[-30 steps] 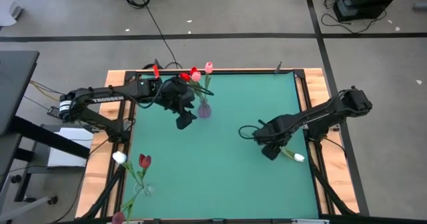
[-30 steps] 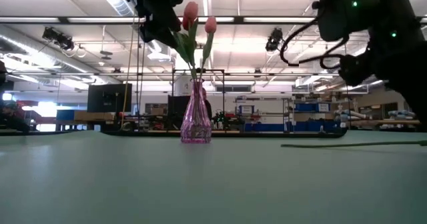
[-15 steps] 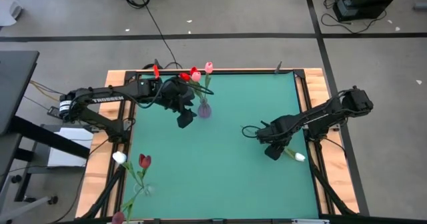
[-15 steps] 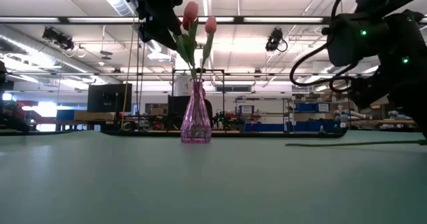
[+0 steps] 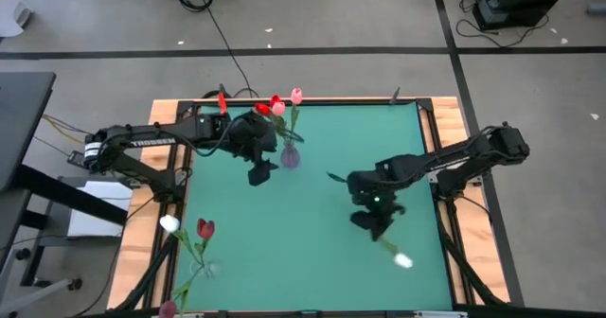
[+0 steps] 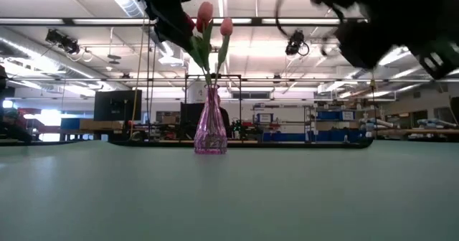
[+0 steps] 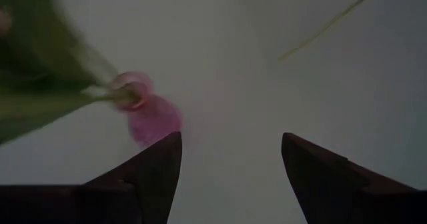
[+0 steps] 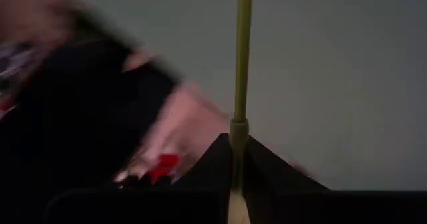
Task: Sort flowers into vase by color
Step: Put the white flower into the transparent vase
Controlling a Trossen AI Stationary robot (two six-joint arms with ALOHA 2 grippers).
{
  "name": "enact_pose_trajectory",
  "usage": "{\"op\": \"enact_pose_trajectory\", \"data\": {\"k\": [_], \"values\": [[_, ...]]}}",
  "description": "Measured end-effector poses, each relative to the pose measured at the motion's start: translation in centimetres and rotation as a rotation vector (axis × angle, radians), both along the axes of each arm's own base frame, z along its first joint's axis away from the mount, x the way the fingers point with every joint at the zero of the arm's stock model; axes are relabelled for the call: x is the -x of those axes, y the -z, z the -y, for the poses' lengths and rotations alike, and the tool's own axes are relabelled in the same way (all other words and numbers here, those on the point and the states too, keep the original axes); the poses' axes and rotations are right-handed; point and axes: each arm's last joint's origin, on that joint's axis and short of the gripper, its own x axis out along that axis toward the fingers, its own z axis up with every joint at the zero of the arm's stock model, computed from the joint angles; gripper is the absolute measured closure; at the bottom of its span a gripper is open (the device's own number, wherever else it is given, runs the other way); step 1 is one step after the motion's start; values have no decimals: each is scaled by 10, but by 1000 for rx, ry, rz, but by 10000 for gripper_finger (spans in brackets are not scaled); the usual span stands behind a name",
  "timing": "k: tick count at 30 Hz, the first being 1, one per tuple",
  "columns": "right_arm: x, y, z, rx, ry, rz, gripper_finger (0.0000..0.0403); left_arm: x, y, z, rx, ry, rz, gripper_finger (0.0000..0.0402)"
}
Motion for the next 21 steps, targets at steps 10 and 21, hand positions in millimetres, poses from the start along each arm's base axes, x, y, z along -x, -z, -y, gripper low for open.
{"op": "enact_pose_trajectory", "data": {"k": [10, 21], "values": [[-70, -94, 29, -364, 405, 432, 377, -16, -12, 45, -119, 256, 176, 172], [-73, -98, 46, -437, 523, 357, 373, -38, -34, 75, -359, 374, 491, 173]]}}
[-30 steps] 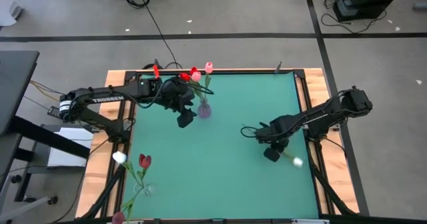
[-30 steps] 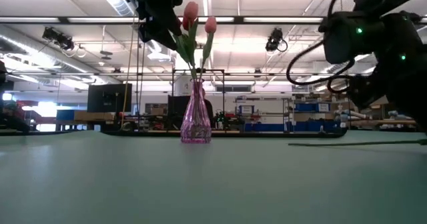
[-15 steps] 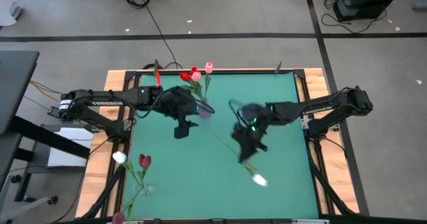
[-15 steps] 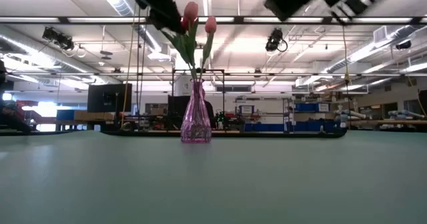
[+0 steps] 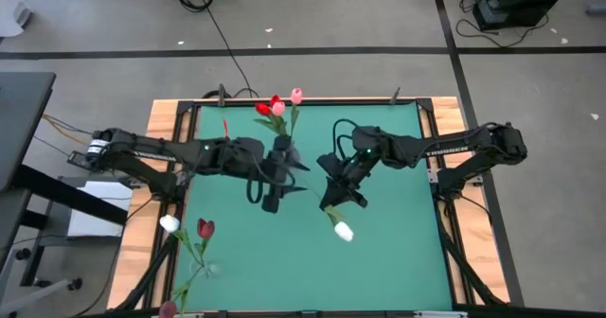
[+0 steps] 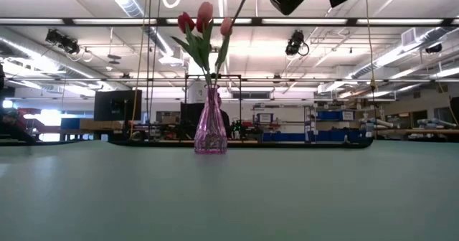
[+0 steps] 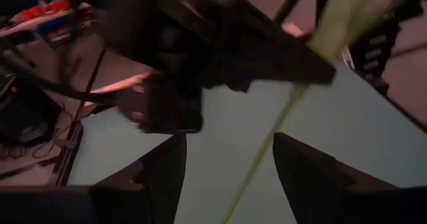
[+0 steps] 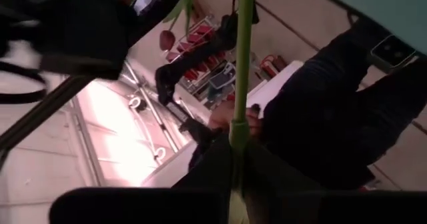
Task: Sort flowers into vase by color
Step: Put the white flower into the transparent vase
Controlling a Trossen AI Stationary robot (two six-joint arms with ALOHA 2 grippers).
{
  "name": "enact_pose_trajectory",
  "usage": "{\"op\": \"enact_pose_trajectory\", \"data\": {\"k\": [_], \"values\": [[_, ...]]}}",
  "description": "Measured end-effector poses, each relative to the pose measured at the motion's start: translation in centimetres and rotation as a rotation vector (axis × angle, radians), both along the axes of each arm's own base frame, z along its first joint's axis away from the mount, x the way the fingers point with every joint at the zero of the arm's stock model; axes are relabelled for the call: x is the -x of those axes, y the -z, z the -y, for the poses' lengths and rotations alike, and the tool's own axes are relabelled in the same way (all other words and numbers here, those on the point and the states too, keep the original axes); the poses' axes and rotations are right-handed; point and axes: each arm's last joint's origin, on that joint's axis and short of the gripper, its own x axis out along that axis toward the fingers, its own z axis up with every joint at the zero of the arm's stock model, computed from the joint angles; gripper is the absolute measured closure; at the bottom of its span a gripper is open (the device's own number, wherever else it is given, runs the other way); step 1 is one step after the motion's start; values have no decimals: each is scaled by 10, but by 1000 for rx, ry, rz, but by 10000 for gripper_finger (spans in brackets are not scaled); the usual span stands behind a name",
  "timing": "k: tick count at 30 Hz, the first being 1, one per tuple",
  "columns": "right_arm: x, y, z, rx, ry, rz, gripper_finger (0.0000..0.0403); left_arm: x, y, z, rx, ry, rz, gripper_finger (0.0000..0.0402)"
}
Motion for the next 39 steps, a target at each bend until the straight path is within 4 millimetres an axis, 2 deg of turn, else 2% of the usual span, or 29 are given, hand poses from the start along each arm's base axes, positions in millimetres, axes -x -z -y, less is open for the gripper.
{"op": "enact_pose_trajectory", "data": {"k": [6, 14, 20, 27, 29, 35, 39], "values": [[-1, -7, 0, -34, 26, 38, 370, -16, 17, 18, -92, 84, -27, 173], [-2, -7, 1, -30, 60, 39, 370, -25, 15, 25, -93, 100, 64, 188], [-3, -10, 4, -27, 77, 70, 369, -26, 18, 25, -107, 105, 49, 256], [-3, -10, 8, 29, 101, 128, 355, -26, 19, 24, -111, 99, 42, 365], [-3, -10, 8, 51, 104, 142, 346, -26, 20, 24, -112, 101, 32, 388], [-3, -8, 8, 122, 103, 186, 292, -22, 24, 24, -159, 127, -26, 396], [-2, -17, 13, 142, 134, 288, 249, -11, 24, 18, -165, 120, -104, 398]]}}
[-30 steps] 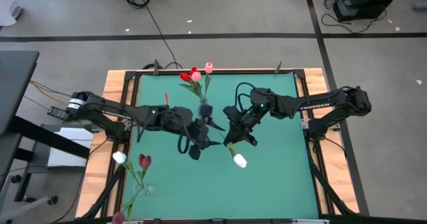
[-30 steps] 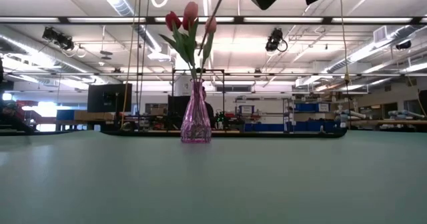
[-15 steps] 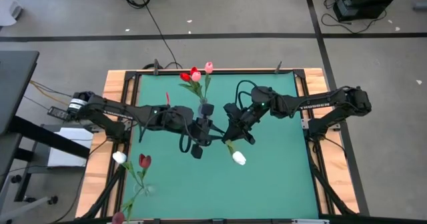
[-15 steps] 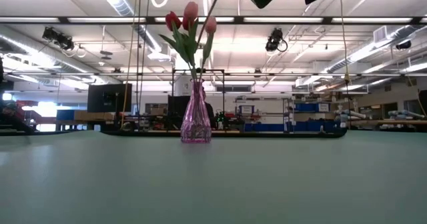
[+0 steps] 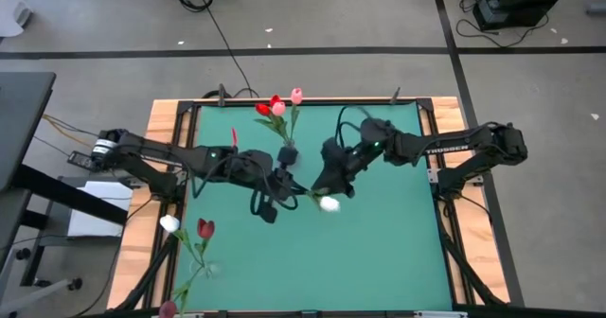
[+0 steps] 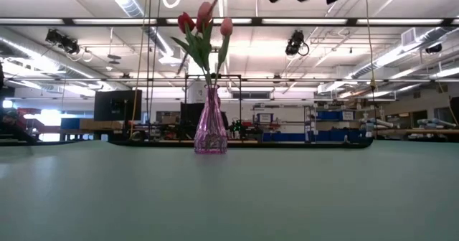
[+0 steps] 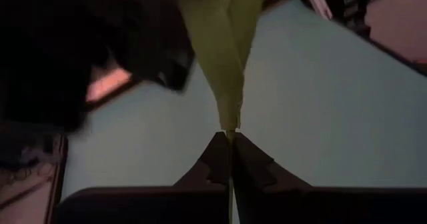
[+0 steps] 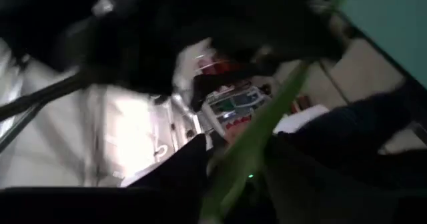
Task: Sort flowers into vase by color
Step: Put the white flower into the transparent vase
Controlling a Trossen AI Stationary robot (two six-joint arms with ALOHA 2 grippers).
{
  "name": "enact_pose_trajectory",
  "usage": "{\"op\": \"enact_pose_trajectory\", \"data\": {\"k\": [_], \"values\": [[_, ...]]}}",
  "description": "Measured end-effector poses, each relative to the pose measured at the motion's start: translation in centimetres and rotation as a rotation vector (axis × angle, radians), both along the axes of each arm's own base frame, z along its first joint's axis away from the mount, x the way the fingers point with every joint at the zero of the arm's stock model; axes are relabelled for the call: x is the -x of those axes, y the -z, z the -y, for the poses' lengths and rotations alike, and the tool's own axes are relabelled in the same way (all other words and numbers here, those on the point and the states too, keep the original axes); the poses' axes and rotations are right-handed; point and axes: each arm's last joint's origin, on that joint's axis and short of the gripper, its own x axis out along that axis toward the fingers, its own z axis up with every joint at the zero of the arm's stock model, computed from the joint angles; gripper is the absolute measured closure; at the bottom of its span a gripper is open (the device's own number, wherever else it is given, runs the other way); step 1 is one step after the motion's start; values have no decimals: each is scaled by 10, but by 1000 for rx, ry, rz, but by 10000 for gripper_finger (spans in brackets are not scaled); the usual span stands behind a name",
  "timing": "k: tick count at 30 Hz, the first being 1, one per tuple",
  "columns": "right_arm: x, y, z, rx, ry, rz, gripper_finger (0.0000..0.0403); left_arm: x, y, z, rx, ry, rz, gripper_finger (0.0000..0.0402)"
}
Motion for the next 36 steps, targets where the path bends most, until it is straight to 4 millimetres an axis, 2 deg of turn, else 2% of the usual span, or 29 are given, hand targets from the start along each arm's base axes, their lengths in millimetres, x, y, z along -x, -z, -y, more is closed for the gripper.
{"op": "enact_pose_trajectory", "data": {"k": [5, 8, 13, 17, 18, 20, 22, 25, 28, 31, 33, 36], "values": [[3, -36, 14, 79, 61, 242, 216, 12, -2, -10, 10, -36, -65, 399], [3, -53, 20, 167, 91, 360, 207, 21, -14, -17, 45, -72, -25, 400], [9, -96, 28, 424, 161, 655, 206, 45, -34, -29, 145, -131, 15, 400], [25, -128, 38, 722, 156, 930, 207, 71, -60, -34, 241, -162, 126, 400], [31, -132, 41, 779, 135, 954, 207, 77, -66, -34, 272, -170, 159, 400], [40, -134, 44, 879, 98, 967, 208, 88, -76, -35, 313, -185, 206, 400], [44, -128, 44, 956, 73, 930, 208, 94, -81, -32, 333, -197, 239, 400], [39, -114, 37, 1044, 36, 889, 208, 103, -86, -29, 324, -224, 271, 400], [30, -108, 36, 1100, 119, 810, 210, 107, -88, -26, 313, -252, 286, 400], [33, -104, 42, 1222, 204, 715, 224, 109, -89, -23, 308, -278, 300, 400], [45, -108, 43, 1382, 294, 638, 240, 113, -91, -21, 318, -291, 311, 400], [77, -121, 37, 1619, 380, 551, 265, 121, -93, -20, 325, -327, 320, 400]]}}
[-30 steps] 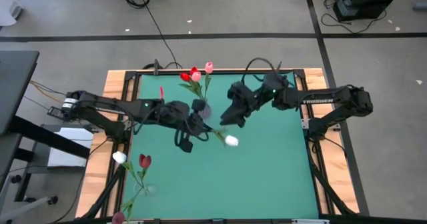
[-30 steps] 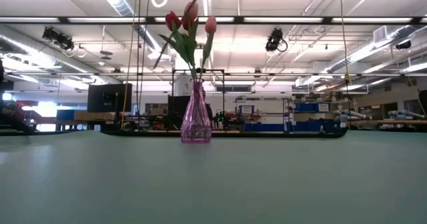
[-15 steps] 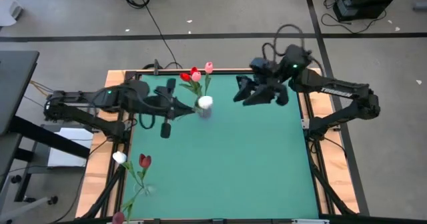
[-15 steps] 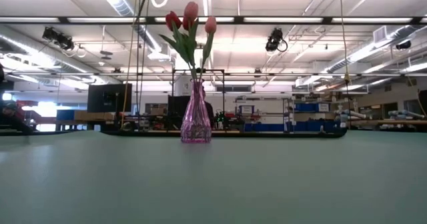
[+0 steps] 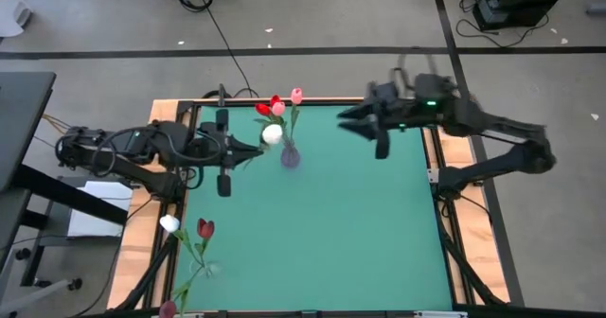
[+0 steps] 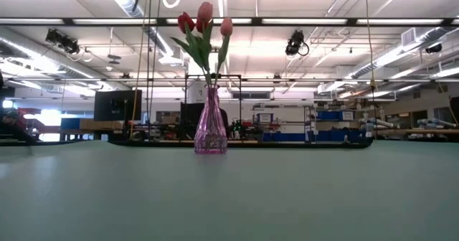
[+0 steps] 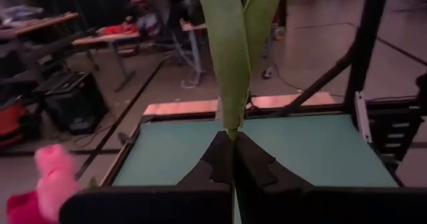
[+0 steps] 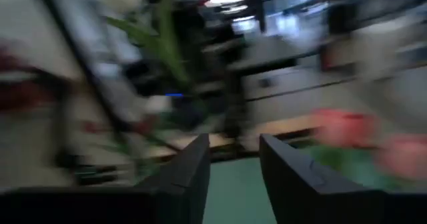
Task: Sort flowers into vase by color
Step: Put the white flower into the transparent vase
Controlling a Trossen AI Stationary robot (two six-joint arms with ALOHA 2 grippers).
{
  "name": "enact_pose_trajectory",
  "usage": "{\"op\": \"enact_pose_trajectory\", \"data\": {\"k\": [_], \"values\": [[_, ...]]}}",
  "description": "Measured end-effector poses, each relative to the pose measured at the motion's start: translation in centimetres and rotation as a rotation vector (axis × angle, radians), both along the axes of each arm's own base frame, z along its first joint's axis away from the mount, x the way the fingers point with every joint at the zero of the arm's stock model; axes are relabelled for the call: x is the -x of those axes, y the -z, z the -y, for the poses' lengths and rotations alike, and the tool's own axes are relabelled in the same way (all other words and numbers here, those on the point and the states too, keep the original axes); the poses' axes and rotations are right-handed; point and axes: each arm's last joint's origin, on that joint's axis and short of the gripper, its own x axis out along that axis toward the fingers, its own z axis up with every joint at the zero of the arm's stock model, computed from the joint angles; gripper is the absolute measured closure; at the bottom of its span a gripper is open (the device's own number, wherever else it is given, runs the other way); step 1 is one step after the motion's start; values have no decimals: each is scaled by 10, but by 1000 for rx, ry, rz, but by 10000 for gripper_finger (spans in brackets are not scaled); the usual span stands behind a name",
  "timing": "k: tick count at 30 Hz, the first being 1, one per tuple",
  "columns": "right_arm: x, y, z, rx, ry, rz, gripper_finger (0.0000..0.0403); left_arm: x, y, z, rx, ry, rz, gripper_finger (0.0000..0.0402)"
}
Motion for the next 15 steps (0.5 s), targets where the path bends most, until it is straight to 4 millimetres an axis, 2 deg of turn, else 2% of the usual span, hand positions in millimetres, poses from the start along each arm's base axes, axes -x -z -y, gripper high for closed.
{"op": "enact_pose_trajectory", "data": {"k": [4, 7, 12, 15], "values": [[44, -8, -12, 144, 165, -68, 288, 10, 0, 2, 12, -64, -13, 400], [72, -8, -22, 185, 210, -105, 298, 11, 0, 4, 11, -68, -11, 400], [100, 21, -30, 145, 258, -85, 302, 4, 3, 5, 17, -75, 21, 400], [116, 43, -32, 103, 286, -53, 302, -6, 21, 6, 32, -76, 86, 400]]}}
